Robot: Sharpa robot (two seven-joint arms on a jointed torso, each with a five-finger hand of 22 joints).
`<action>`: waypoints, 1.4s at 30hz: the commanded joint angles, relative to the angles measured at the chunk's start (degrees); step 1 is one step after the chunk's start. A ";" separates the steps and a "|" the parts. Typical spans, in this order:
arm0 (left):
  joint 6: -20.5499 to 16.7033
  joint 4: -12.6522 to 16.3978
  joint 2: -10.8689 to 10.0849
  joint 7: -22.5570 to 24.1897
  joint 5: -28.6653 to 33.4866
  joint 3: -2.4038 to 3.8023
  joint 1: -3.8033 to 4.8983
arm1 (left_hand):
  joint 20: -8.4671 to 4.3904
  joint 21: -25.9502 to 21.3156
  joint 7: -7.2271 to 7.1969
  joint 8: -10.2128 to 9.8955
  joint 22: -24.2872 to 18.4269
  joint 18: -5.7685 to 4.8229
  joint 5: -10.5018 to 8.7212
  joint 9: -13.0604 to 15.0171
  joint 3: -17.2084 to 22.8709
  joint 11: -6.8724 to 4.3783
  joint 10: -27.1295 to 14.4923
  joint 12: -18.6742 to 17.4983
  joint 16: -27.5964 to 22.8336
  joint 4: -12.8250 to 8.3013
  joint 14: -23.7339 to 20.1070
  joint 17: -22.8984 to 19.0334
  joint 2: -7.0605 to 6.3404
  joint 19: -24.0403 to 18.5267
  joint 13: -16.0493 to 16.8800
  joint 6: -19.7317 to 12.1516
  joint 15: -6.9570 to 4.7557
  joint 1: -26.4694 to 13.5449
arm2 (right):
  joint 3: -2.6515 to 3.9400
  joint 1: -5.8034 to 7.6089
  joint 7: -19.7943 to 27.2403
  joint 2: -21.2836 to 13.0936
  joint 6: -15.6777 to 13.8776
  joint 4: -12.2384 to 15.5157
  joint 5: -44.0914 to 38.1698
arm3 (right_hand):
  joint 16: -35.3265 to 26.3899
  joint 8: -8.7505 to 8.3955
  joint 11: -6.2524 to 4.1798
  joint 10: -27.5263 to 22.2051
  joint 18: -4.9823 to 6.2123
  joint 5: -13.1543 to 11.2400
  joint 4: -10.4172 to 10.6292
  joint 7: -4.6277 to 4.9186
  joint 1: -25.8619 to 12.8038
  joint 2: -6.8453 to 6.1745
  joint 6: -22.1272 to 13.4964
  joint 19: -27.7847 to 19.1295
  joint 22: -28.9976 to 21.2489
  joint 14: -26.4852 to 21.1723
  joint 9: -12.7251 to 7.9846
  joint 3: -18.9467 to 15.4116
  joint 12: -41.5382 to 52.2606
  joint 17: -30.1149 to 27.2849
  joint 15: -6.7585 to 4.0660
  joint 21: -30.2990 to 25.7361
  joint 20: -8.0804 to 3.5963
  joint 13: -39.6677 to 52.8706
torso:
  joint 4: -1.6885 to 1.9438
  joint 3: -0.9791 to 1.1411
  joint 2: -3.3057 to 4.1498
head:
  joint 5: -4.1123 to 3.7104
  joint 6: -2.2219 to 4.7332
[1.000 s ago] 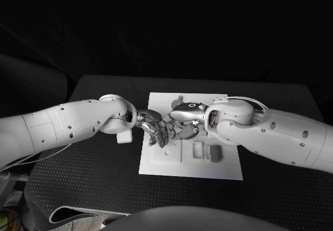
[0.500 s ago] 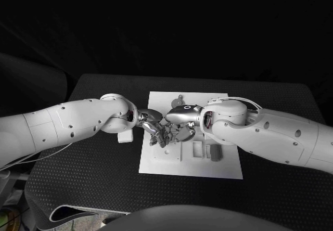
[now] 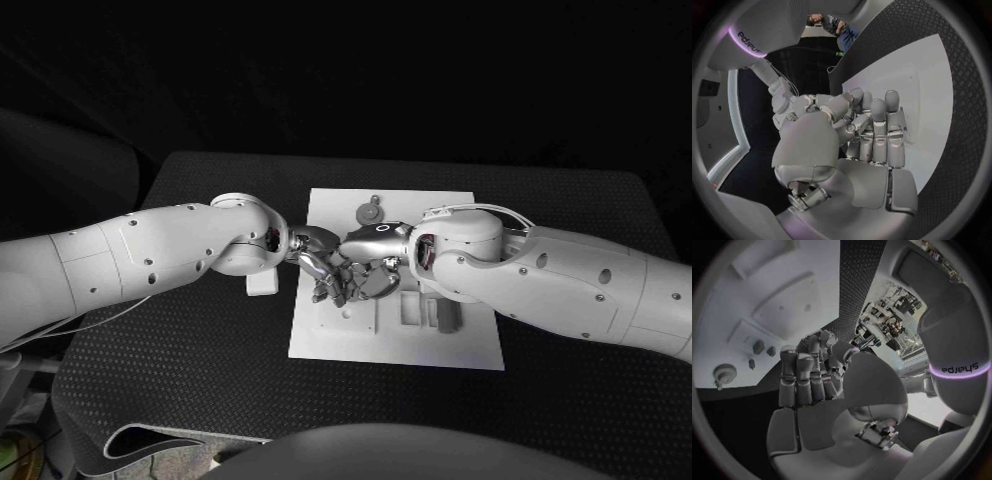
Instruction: Assemble the parts on the task board
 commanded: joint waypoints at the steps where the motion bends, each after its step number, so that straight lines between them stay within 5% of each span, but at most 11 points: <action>1: 1.07 0.16 0.21 0.16 -0.30 0.04 0.03 | -0.32 0.19 -0.16 0.14 1.21 0.91 0.34 0.12 0.39 -0.09 0.43 0.39 0.32 0.09 -0.01 0.06 0.77 0.22 0.11 0.31 -0.30 0.04 | -0.08 -0.04 -0.12 0.09 1.88 -0.06 0.35 | 0.01 0.25 0.08 0.53 3.52 0.12 0.01 0.90 -0.76 -0.10 1.16 -0.08 0.70 0.07 0.02 -0.26 -0.36 -0.01 0.03 -0.12 0.26 -0.11 | -0.02 -0.01 0.00 | -0.03 -0.15; 16: 1.06 0.17 0.36 -0.16 -1.80 0.04 0.04 | -0.35 0.23 -0.16 0.12 1.21 0.91 0.32 0.23 0.42 -0.10 0.44 0.42 0.34 0.09 0.03 0.09 0.77 0.25 0.17 0.30 -0.32 0.05 | -0.12 -0.04 -0.50 0.26 3.33 -0.14 1.06 | -0.02 1.03 0.38 0.70 3.52 0.14 0.33 1.33 -2.97 1.28 2.92 0.09 0.61 0.06 -0.24 -0.12 -0.34 -0.03 0.34 -0.34 0.32 -0.41 | -0.02 0.01 0.00 | -0.03 -0.38; 26: 1.01 0.00 0.53 -0.19 -2.61 0.04 0.04 | -0.36 0.26 -0.16 0.12 1.20 0.91 0.31 0.29 0.44 -0.11 0.44 0.44 0.35 0.09 0.04 0.11 0.78 0.26 0.21 0.30 -0.33 0.06 | -0.12 -0.04 -0.52 0.24 2.84 -0.31 1.08 | -0.04 3.05 -0.34 1.59 3.52 0.14 0.37 0.25 -4.52 3.10 6.19 0.28 0.69 0.13 0.85 0.37 0.15 -0.06 -0.34 -0.40 0.29 -0.52 | -0.01 0.03 0.00 | -0.17 -0.62; 42: 1.38 -0.33 0.61 -0.35 -3.13 0.03 0.03 | -0.39 0.34 -0.17 0.07 1.20 0.90 0.02 0.51 0.51 -0.12 0.39 0.48 0.37 0.08 0.06 0.17 0.78 0.27 0.32 0.27 -0.36 0.12 | -0.12 -0.05 -0.83 -0.26 0.57 -0.22 0.93 | -0.18 3.62 -0.70 2.21 3.52 0.15 0.06 -0.13 -4.35 2.33 6.76 0.57 0.70 0.46 1.61 0.61 0.34 -0.18 -0.70 -0.38 0.03 -0.64 | -0.02 0.07 0.02 | -0.44 -0.77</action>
